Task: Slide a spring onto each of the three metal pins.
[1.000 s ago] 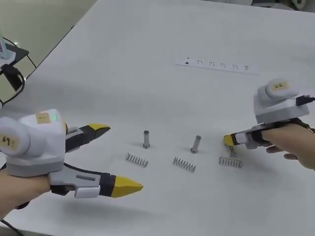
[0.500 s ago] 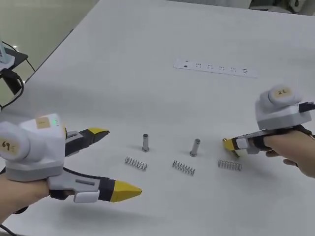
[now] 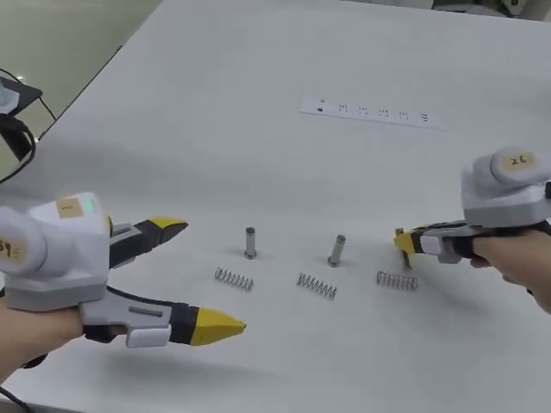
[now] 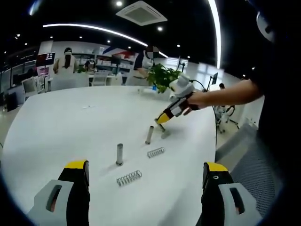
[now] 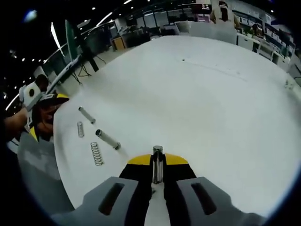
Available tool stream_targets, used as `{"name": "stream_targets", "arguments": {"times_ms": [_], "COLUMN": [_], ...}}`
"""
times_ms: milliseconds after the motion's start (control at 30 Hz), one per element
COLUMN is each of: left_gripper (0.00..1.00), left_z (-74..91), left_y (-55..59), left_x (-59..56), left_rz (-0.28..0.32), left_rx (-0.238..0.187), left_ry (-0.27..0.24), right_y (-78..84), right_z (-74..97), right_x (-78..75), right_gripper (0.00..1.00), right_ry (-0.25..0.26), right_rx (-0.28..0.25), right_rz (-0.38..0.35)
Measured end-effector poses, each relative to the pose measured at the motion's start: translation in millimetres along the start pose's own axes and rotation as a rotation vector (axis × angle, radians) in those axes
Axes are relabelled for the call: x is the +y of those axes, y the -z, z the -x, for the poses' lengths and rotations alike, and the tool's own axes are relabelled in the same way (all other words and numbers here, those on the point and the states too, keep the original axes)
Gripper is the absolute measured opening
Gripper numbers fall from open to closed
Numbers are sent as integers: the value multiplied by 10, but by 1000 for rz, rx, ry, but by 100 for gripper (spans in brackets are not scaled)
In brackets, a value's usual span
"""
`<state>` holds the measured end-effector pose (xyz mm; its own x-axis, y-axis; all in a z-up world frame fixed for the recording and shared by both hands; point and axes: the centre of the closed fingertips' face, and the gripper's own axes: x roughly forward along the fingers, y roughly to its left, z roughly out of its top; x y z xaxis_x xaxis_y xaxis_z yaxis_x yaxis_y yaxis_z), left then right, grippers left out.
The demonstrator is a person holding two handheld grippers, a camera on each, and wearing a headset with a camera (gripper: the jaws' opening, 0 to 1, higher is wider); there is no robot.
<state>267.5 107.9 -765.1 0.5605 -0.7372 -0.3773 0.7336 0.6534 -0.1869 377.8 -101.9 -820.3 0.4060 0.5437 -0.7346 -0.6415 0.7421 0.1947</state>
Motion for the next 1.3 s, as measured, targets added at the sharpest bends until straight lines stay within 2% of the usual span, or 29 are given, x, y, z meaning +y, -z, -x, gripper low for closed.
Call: {"name": "stream_targets", "arguments": {"times_ms": [300,867,1233,1300], "left_gripper": [98,98,98,98], "left_z": [-24,-6,0,2], "left_y": [-23,-47,-49,-45], "left_x": [-23,-2,4,2], "left_rz": [-4,-6,-5,-6], "left_rx": [-3,-15,-18,-18], "left_ry": [7,-4,-8,-7], "right_y": [-65,-107,-71,-56], "right_z": [-4,21,24,32], "right_x": [17,19,55,68], "right_gripper": [5,5,5,5], "right_ry": [-4,6,16,23], "right_rx": [-47,-84,-69,-60], "right_rz": [18,71,97,129]}}
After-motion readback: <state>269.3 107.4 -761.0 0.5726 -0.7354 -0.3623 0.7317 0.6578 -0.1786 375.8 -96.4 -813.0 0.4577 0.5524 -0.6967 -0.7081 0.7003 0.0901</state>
